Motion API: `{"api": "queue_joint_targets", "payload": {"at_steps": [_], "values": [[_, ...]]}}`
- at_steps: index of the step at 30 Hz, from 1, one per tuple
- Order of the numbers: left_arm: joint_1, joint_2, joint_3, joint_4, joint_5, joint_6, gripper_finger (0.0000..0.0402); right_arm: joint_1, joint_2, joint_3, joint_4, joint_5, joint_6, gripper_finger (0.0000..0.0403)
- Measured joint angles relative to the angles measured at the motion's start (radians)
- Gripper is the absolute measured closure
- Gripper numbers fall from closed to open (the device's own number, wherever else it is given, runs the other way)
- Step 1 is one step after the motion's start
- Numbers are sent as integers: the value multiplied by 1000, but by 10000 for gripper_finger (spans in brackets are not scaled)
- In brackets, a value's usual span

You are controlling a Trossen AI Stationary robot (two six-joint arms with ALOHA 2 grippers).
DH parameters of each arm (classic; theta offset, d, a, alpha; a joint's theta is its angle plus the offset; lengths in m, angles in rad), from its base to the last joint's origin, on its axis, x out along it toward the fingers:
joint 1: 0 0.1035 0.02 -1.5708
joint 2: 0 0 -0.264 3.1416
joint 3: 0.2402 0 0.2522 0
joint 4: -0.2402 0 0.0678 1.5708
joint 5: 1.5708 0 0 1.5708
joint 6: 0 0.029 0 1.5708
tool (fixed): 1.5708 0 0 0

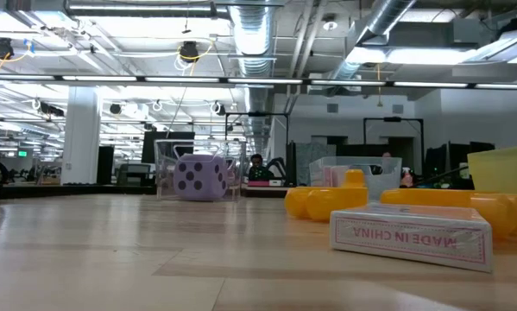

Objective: Pick & Place Toys
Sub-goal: Put the pink deck of cards into the right transparent bin

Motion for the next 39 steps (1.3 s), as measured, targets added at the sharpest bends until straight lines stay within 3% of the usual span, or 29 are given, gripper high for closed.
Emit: {"api": "queue_joint_targets", "payload": {"at_steps": [9,15,23,27,30,34,39], "values": [[-7,0,0,0,-52,28,96,-1,-10,0,20,3,-57,294],[-26,0,0,-52,-150,30,81,-8,-42,0,26,2,-67,287],[-99,29,28,-149,-265,42,62,-8,-53,0,58,2,-66,192],[-168,106,165,-162,-289,140,51,-8,-52,0,59,0,-66,139],[-208,185,317,-266,-340,183,40,-2,-66,2,53,-18,-66,116],[-251,312,518,-444,-445,191,25,9,-101,17,50,-94,-94,102],[-290,491,708,-541,-547,111,12,12,-150,69,-9,-225,-63,97]]}}
